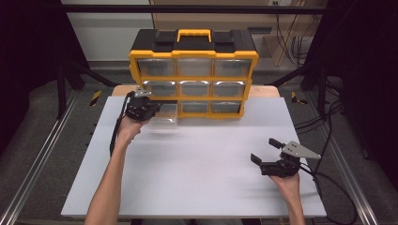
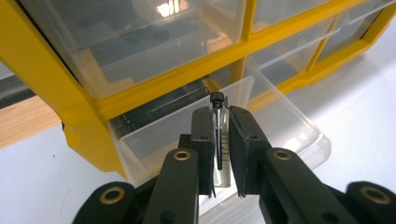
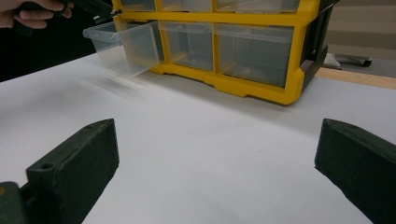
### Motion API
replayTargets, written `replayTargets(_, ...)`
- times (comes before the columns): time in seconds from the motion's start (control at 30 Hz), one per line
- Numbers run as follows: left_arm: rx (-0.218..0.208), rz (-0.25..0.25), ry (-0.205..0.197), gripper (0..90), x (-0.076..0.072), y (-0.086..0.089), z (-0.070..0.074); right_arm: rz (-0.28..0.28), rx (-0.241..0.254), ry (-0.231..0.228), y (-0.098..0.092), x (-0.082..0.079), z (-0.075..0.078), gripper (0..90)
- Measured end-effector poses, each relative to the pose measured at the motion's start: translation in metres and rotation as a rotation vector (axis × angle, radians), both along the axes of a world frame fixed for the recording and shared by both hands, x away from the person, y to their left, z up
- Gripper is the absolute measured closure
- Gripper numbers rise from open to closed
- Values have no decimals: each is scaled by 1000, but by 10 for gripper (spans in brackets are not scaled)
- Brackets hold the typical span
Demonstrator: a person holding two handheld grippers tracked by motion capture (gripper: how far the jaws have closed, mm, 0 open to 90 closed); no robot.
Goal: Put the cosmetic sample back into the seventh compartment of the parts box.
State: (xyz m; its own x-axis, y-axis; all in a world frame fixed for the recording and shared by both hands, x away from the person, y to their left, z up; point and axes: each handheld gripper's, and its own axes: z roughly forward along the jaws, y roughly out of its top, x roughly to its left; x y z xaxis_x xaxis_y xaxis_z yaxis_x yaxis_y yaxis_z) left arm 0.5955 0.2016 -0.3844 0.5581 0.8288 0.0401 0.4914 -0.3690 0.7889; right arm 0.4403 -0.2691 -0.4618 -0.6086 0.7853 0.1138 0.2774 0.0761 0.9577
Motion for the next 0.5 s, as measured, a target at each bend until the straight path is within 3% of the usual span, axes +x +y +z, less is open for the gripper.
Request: replayTargets(0.5,21,11,22,795,6,2,-9,1,1,0,0,0,0,4)
